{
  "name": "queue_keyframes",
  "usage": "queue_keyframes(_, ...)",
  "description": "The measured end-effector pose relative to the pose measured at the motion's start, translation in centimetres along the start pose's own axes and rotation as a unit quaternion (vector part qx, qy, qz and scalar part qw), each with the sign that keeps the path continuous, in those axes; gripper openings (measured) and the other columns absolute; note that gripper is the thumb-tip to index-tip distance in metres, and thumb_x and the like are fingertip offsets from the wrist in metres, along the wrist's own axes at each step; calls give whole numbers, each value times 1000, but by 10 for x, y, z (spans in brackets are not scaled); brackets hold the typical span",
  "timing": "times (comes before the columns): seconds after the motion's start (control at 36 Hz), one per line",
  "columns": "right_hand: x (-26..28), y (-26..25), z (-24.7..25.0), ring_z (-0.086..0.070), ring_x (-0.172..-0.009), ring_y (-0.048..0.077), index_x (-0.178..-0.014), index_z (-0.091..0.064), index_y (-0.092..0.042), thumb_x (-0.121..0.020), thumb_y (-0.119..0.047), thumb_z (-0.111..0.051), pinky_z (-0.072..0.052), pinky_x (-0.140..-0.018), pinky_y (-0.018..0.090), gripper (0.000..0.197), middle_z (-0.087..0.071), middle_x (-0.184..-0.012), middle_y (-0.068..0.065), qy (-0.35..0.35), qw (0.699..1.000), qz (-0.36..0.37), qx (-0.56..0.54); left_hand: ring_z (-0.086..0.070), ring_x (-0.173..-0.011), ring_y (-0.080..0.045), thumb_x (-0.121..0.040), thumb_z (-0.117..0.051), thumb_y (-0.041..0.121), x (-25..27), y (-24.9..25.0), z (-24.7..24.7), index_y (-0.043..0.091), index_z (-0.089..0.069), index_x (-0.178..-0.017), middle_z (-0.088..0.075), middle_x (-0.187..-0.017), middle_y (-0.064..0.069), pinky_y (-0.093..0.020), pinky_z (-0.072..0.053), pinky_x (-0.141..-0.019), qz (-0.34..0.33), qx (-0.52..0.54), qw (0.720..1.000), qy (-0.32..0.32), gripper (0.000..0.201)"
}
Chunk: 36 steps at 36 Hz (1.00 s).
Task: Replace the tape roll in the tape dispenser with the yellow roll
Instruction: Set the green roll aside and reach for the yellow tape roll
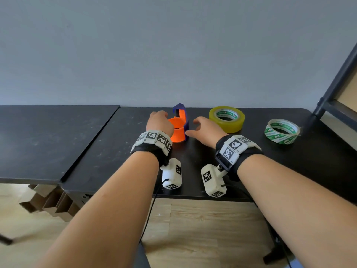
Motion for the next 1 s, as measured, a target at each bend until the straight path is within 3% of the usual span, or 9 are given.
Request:
queue_keyframes(0.17,-3,-9,-1,-60,-110,24,-127,-51,-12,-86,-40,-68,-44,-83,31,53,-63,-124,8,10,1000,23,7,-59,-117,-26,-90,-48,4,1,10,-6,12,-65,-124,-62,-130,-9,-35,-48,-97,-41,-55,996,-50,39)
queue_keyframes(0.25,-6,-7,1,-61,-109,25,-124,-53,-12,-88,-40,-64,-47,-86,35,47,-64,-120,8,30,999,16,6,-63,-105,-24,-83,-58,10,1,9,-9,13,-69,-115,-66,-116,-6,-32,-50,-81,-53,-66,995,-58,34)
queue_keyframes(0.36,-10,-3,5,-61,-110,30,-121,-56,-9,-94,-28,-55,-47,-93,39,33,-65,-120,13,46,999,0,-2,-58,-74,-20,-69,-71,46,-2,6,-13,15,-64,-88,-60,-81,1,-26,-38,-56,-47,-103,992,-59,37)
queue_keyframes(0.42,-12,1,8,-60,-113,31,-123,-55,-8,-96,-24,-52,-45,-93,36,31,-64,-122,14,54,998,-11,7,-57,-72,-21,-65,-68,59,-4,5,-10,16,-58,-80,-57,-75,1,-26,-37,-55,-43,-117,991,-38,46)
queue_keyframes(0.67,-20,11,10,-56,-122,29,-132,-54,-9,-99,-17,-46,-43,-97,34,35,-60,-132,12,69,997,-30,24,-55,-79,-25,-80,-62,39,-9,-3,-7,10,-59,-89,-63,-97,-9,-30,-37,-62,-37,-113,992,-33,30)
queue_keyframes(0.78,-21,14,11,-56,-122,29,-132,-54,-9,-98,-17,-47,-43,-97,34,35,-60,-133,12,70,997,-32,19,-55,-113,-31,-83,-58,36,-8,-1,-7,9,-60,-118,-52,-126,-13,-36,-48,-79,-36,-103,994,-27,44)
queue_keyframes(0.89,-20,19,24,-56,-124,28,-133,-54,-9,-97,-16,-50,-43,-100,36,36,-60,-133,10,91,995,-29,8,-43,-126,-32,-88,-48,21,-4,12,-1,12,-55,-129,-46,-135,-13,-41,-44,-96,-61,-82,995,3,43)
queue_keyframes(0.94,-19,25,33,-58,-119,29,-128,-58,-10,-96,-15,-50,-44,-96,33,33,-64,-127,10,101,994,-33,7,-42,-127,-33,-88,-46,14,-2,23,-1,12,-55,-129,-47,-135,-13,-41,-41,-100,-83,-72,994,11,43)
queue_keyframes(1.0,-14,32,46,-61,-105,32,-111,-66,-15,-93,-12,-50,-47,-84,25,24,-68,-112,11,126,991,-44,25,-43,-126,-33,-86,-45,9,-1,36,-2,14,-56,-129,-48,-134,-13,-40,-41,-100,-104,-57,993,17,45)
Point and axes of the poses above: each hand's wrist, its own x-axis away from the middle knuckle, its own z-axis out of the back of the hand, y = z × x, the point moved 8 cm from there along -x, towards the middle knuckle
